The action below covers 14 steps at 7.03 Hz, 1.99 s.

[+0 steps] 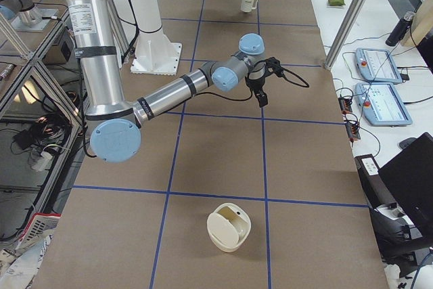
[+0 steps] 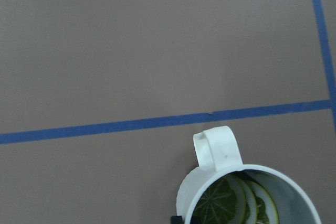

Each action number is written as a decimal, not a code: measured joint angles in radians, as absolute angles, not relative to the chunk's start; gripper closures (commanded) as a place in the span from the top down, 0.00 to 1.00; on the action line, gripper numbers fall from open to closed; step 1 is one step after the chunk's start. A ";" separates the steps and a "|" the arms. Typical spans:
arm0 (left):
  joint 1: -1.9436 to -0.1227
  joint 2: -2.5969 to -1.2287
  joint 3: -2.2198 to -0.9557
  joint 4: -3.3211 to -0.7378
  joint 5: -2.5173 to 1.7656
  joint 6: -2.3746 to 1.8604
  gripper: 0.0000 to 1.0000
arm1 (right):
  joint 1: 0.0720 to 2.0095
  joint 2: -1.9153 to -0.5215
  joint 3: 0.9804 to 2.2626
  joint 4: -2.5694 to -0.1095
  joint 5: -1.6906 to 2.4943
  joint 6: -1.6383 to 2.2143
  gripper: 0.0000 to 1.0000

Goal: Left arm hands cup to right arm to dump lemon

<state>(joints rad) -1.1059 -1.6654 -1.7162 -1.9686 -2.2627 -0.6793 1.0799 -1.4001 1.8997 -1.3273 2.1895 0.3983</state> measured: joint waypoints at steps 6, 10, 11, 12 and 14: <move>-1.127 -2.105 -1.752 -1.742 -2.285 -1.449 0.00 | 0.971 -1.147 1.852 -1.305 2.040 0.423 0.99; -1.034 -2.303 -1.668 -1.742 -2.283 -1.716 0.00 | 0.778 -1.058 1.824 -1.084 1.781 0.422 0.99; -1.011 -2.339 -1.639 -1.742 -2.283 -1.748 0.00 | 0.701 -1.056 1.820 -1.013 1.664 0.422 0.99; -0.988 -2.375 -1.609 -1.743 -2.284 -1.781 0.00 | 0.626 -1.055 1.818 -0.955 1.539 0.421 0.99; -0.946 -2.419 -1.576 -1.748 -2.286 -1.818 0.00 | 0.516 -1.053 1.816 -0.868 1.343 0.418 0.99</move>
<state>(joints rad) -0.9462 -2.4186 -1.5755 -1.7482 -2.2856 -1.8180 0.5156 -1.0534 1.8160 -0.8685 1.3426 0.4177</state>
